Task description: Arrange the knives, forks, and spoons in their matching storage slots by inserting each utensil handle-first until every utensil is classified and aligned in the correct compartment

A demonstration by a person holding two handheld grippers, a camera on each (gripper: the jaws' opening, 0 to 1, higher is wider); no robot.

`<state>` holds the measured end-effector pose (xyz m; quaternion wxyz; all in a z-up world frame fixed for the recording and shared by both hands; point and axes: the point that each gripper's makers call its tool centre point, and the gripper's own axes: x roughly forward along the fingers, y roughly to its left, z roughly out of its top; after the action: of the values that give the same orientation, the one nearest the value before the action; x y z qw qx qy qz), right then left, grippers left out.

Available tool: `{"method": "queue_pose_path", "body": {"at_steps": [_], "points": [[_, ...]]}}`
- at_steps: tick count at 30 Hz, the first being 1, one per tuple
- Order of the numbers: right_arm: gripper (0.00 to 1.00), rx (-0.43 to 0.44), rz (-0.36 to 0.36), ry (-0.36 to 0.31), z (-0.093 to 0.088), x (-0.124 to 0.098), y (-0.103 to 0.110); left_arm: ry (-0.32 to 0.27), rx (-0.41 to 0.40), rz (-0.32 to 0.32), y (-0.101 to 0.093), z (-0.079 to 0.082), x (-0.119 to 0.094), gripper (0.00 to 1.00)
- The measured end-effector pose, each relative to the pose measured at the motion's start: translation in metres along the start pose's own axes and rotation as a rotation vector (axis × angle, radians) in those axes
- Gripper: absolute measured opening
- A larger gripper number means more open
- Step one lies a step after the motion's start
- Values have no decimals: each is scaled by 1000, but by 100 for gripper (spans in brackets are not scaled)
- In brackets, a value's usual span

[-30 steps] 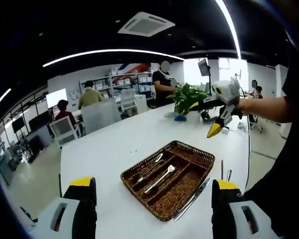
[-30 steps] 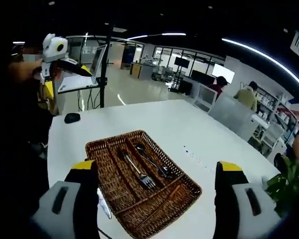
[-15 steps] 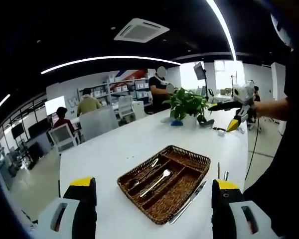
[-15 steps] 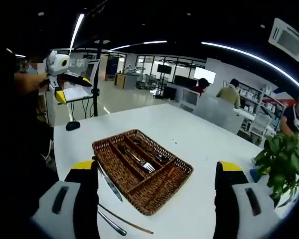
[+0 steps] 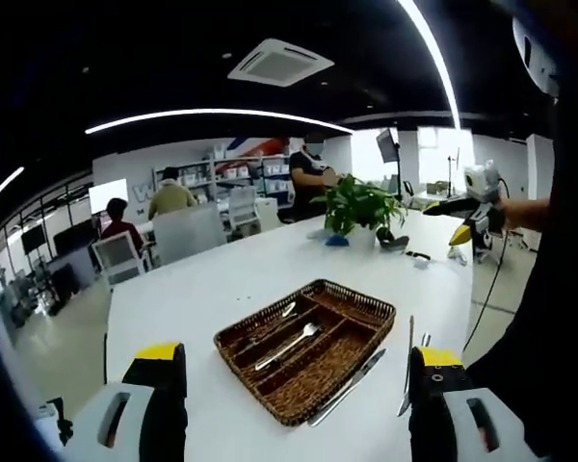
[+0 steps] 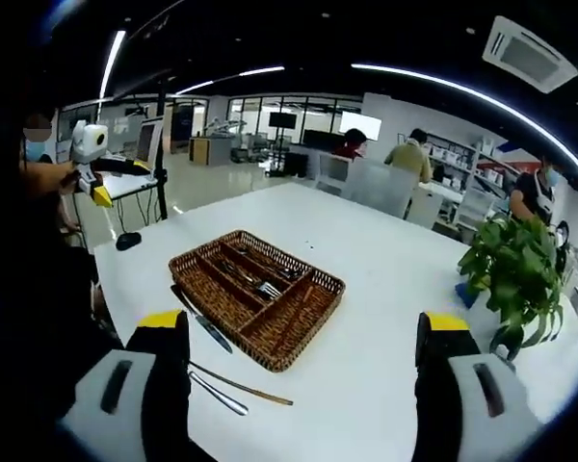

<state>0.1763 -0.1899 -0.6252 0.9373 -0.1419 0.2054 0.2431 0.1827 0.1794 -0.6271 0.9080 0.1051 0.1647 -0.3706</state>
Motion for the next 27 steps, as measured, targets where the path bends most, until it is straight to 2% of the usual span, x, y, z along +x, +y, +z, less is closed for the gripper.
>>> {"method": "queue_pose_path", "body": {"at_steps": [8, 14, 16, 17, 19, 22, 24, 27], "points": [[99, -18, 6, -21, 15, 1, 4, -6, -31, 0, 0, -6, -3, 100], [99, -35, 25, -19, 14, 7, 7, 32, 29, -47, -15, -12, 6, 100], [99, -91, 45, -19, 9, 12, 9, 18, 29, -67, -21, -12, 12, 100], [99, -120, 64, -14, 0, 16, 10, 10, 17, -73, -23, -11, 15, 100], [99, -144, 97, 58, -24, 21, 12, 5, 11, -79, -25, -10, 18, 100], [98, -180, 154, 63, -38, 32, 12, 0, 9, -96, -27, -8, 19, 100], [98, -190, 174, 85, -45, 37, 9, 7, 12, -95, -26, -10, 19, 100], [95, -210, 191, 70, -41, 42, 3, 4, 8, -86, -23, -10, 16, 100]]}}
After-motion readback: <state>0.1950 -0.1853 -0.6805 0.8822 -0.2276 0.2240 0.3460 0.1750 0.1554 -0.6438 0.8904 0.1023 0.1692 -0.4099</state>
